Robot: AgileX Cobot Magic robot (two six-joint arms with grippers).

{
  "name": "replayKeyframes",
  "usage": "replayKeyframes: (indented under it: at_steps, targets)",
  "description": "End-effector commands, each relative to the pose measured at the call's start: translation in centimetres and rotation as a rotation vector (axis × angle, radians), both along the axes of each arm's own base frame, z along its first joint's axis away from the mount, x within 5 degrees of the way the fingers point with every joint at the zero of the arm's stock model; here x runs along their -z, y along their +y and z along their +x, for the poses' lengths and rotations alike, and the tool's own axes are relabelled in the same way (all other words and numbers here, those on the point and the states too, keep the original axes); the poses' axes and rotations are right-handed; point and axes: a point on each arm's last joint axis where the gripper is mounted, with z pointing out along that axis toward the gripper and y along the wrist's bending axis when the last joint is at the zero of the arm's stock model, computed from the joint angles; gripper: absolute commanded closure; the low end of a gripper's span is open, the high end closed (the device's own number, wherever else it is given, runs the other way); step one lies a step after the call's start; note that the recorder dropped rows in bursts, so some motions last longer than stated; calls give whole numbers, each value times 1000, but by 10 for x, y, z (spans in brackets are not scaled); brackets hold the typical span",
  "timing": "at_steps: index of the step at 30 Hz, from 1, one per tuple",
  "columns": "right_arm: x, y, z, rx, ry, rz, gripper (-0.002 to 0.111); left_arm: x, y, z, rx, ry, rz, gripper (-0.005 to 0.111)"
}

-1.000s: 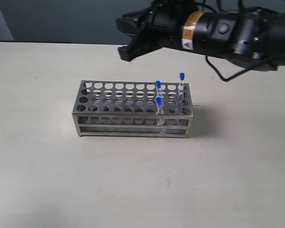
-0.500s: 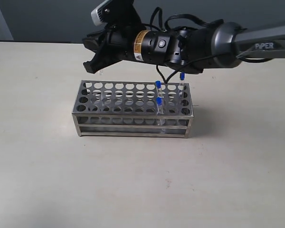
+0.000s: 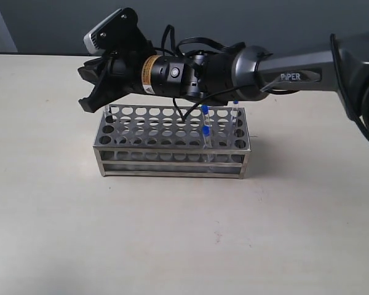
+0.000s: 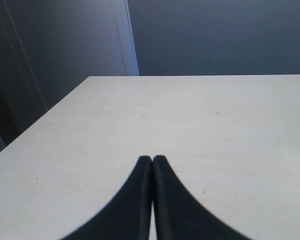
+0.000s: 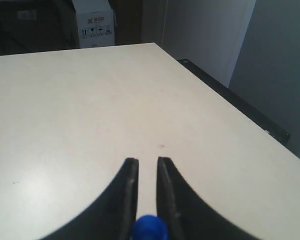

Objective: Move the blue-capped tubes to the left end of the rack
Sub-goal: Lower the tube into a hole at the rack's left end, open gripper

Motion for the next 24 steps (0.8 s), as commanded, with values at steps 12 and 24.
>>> replayKeyframes:
  at_steps: [12,24]
  targets:
    - [-2,-5,3,76,10,-86,108,0,0,0,-1,-12,-3,106]
    - [2,-6,4,96,40,-91,108,0,0,0,-1,-12,-3,106]
